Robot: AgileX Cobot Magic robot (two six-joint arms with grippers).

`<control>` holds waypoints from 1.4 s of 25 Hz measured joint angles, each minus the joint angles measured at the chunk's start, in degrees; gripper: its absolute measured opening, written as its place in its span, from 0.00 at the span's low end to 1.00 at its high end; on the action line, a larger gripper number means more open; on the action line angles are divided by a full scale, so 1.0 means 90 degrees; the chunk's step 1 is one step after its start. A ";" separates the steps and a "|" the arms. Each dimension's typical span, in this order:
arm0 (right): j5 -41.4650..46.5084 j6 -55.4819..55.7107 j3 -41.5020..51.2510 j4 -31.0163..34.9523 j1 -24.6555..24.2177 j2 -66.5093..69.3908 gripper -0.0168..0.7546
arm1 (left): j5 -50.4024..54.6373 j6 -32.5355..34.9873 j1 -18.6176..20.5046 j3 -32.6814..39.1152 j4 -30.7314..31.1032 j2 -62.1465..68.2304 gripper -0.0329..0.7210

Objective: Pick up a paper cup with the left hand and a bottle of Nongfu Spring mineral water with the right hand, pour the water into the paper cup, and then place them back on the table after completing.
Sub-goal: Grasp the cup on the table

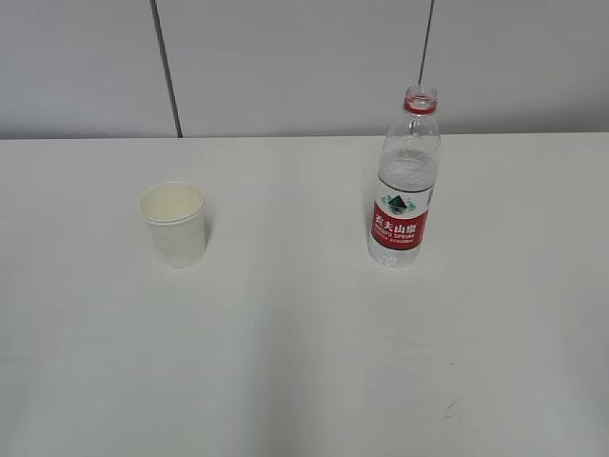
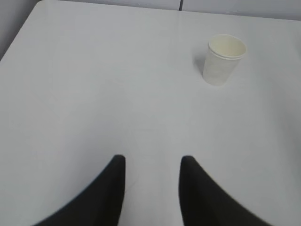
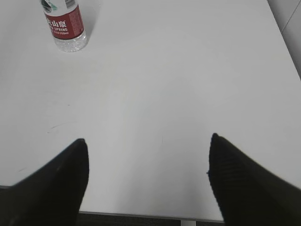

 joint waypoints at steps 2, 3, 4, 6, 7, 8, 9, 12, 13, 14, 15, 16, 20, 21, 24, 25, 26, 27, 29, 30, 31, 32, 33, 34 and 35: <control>0.0000 0.0000 0.0000 0.0000 0.0000 0.0000 0.78 | 0.0000 0.0000 0.0000 0.0000 0.0000 0.0000 0.37; 0.0000 0.0000 0.0000 0.0000 0.0000 0.0000 0.78 | 0.0000 0.0000 0.0000 0.0000 0.0000 0.0000 0.37; 0.0000 0.0000 0.0000 0.0000 0.0000 0.0000 0.78 | 0.0000 0.0000 0.0000 0.0000 0.0000 0.0000 0.37; 0.0000 0.0000 0.0000 0.0000 0.0000 0.0000 0.78 | 0.0000 0.0000 0.0000 0.0000 0.0000 0.0000 0.37; 0.0000 0.0000 0.0000 0.0000 0.0000 0.0000 0.78 | 0.0000 0.0000 0.0000 0.0000 0.0000 0.0000 0.37; 0.0000 0.0026 0.0000 0.0000 0.0000 0.0000 0.78 | 0.0000 0.0000 0.0000 0.0000 0.0000 0.0000 0.37; 0.0000 0.0052 0.0000 0.0000 0.0000 0.0000 0.78 | 0.0000 0.0000 0.0000 0.0000 0.0000 0.0000 0.37; 0.0000 0.0099 -0.0033 0.0000 0.0000 0.0000 0.78 | 0.0000 0.0000 0.0000 0.0000 0.0000 0.0000 0.37; 0.0000 0.0103 -0.0094 0.0000 0.0000 0.0000 0.78 | 0.0000 0.0000 0.0000 0.0000 0.0000 0.0000 0.37; -0.0056 0.0103 -0.0162 0.0000 0.0000 0.0000 0.78 | 0.0000 0.0000 0.0000 0.0000 0.0000 0.0000 0.37; -0.0150 0.0103 -0.0226 0.0000 0.0000 0.0056 0.78 | 0.0000 0.0000 0.0000 0.0000 0.0000 0.0000 0.37; -0.0252 0.0103 -0.0307 0.0000 0.0000 0.0168 0.78 | 0.0000 0.0000 0.0000 0.0000 0.0000 0.0000 0.37; -0.0878 0.0112 -0.0589 0.0000 0.0000 0.0928 0.78 | 0.0000 0.0000 0.0000 0.0000 -0.0034 0.0000 0.37; -0.1066 0.0112 -0.0627 0.0000 0.0000 0.1126 0.78 | 0.0000 0.0000 0.0000 0.0000 -0.0058 0.0000 0.37; -0.1804 0.0228 -0.0666 0.0000 0.0000 0.1788 0.78 | -0.0031 0.0000 0.0000 0.0000 -0.0073 0.0000 0.37; -0.2096 0.0282 -0.0666 0.0000 0.0000 0.2014 0.78 | -0.0075 0.0000 0.0000 -0.0024 -0.0073 0.0000 0.37; -0.2394 0.0282 -0.0666 0.0000 0.0000 0.2225 0.78 | -0.0207 0.0000 0.0000 -0.0073 -0.0073 0.0000 0.37; -0.2637 0.0317 -0.0666 0.0000 0.0000 0.2420 0.78 | -0.0388 0.0000 0.0000 -0.0154 -0.0066 0.0000 0.37; -0.3162 0.0340 -0.0666 0.0000 0.0000 0.2741 0.78 | -0.0917 0.0000 0.0000 -0.0334 -0.0066 0.0092 0.37; -0.3361 0.0340 -0.0666 0.0000 0.0000 0.2900 0.78 | -0.1155 0.0000 0.0000 -0.0406 -0.0066 0.0235 0.37; -0.3587 0.0340 -0.0666 0.0000 0.0000 0.3026 0.78 | -0.1331 0.0036 0.0000 -0.0443 -0.0066 0.0440 0.37; -0.3809 0.0340 -0.0666 0.0000 0.0000 0.3167 0.78 | -0.1512 0.0110 0.0000 -0.0449 -0.0073 0.0653 0.37; -0.4013 0.0340 -0.0666 0.0000 0.0000 0.3300 0.78 | -0.1693 0.0244 0.0000 -0.0449 -0.0077 0.0927 0.37; -0.4165 0.0340 -0.0666 0.0000 0.0000 0.3420 0.78 | -0.1870 0.0395 0.0000 -0.0449 -0.0077 0.1225 0.37; -0.4324 0.0340 -0.0666 0.0000 0.0000 0.3516 0.78 | -0.2143 0.0516 0.0000 -0.0449 -0.0077 0.1469 0.37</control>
